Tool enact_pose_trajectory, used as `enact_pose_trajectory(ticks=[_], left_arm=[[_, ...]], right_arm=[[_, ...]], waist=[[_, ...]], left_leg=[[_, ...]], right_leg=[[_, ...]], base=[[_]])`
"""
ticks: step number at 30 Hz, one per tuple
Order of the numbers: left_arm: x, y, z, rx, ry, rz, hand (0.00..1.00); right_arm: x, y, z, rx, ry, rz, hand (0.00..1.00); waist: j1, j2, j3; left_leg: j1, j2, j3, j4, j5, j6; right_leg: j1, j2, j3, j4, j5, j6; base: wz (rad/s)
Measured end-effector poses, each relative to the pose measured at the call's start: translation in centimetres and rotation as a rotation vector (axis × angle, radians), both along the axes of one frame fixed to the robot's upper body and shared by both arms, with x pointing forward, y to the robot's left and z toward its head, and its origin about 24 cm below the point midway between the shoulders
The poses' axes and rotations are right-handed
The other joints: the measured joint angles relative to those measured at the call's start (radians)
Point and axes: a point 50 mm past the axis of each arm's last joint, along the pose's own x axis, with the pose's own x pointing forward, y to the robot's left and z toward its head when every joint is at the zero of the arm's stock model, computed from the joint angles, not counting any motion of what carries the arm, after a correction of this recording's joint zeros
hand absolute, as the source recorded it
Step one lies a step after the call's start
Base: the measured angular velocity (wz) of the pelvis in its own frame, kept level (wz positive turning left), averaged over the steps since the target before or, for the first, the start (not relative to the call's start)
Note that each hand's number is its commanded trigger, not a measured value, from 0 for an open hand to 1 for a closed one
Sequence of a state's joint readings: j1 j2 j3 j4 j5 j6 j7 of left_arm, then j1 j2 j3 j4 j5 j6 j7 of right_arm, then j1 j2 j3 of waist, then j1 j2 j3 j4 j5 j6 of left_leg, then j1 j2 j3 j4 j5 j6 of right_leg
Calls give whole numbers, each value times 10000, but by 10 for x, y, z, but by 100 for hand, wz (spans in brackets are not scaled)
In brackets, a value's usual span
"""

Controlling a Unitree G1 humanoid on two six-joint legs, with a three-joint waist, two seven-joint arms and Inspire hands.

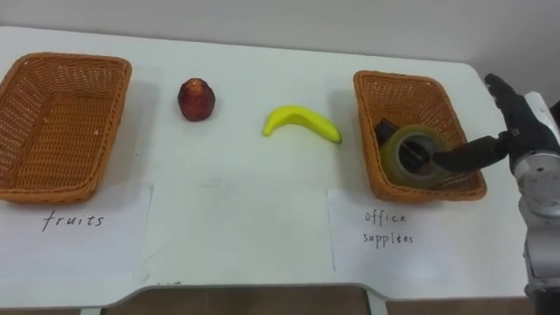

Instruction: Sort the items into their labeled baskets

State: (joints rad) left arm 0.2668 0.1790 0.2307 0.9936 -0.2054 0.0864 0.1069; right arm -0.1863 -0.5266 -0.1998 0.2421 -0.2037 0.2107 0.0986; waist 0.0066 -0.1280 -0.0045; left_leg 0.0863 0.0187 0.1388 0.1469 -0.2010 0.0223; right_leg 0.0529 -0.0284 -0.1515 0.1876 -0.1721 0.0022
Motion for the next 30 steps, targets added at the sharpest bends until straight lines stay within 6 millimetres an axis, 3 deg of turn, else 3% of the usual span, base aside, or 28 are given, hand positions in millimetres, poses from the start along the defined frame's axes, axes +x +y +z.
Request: enact_pose_trajectory(ticks=[8, 15, 23, 27, 30], left_arm=[[-2, 0, -1, -26, 70, 20, 0], [-4, -3, -2, -103, 195, 29, 0], [-10, -2, -2, 83, 462, 153, 0], [-19, -2, -4, 20, 841, 259, 0], [-24, -1, -4, 50, 1036, 290, 0]], right_arm=[[4, 18, 34, -483, -1613, 649, 0], [5, 25, 45, -446, -2145, 929, 0], [8, 33, 42, -240, -1994, 1243, 0], [9, 40, 37, -202, -1826, 1487, 0], [10, 43, 36, -285, -1763, 1573, 0]], waist=[[84, -129, 84], [281, -176, 76], [817, -175, 85], [856, -301, 146], [923, -416, 144]], left_leg=[[-30, -14, -46, 105, 0, 1], [-53, -14, -203, 67, -5, 0], [-35, -87, -359, 61, 2, 0], [-130, -136, -618, 153, 4, 3], [-297, -133, -828, 192, 3, 6]], right_leg=[[21, -13, -33, 3, 6, -10], [110, -18, -218, -19, 7, -11], [162, -23, -381, -23, 6, -9], [178, -82, -546, -21, -2, 2], [148, -122, -757, -24, -9, 14]], base=[[0], [7], [4], [16], [19]])
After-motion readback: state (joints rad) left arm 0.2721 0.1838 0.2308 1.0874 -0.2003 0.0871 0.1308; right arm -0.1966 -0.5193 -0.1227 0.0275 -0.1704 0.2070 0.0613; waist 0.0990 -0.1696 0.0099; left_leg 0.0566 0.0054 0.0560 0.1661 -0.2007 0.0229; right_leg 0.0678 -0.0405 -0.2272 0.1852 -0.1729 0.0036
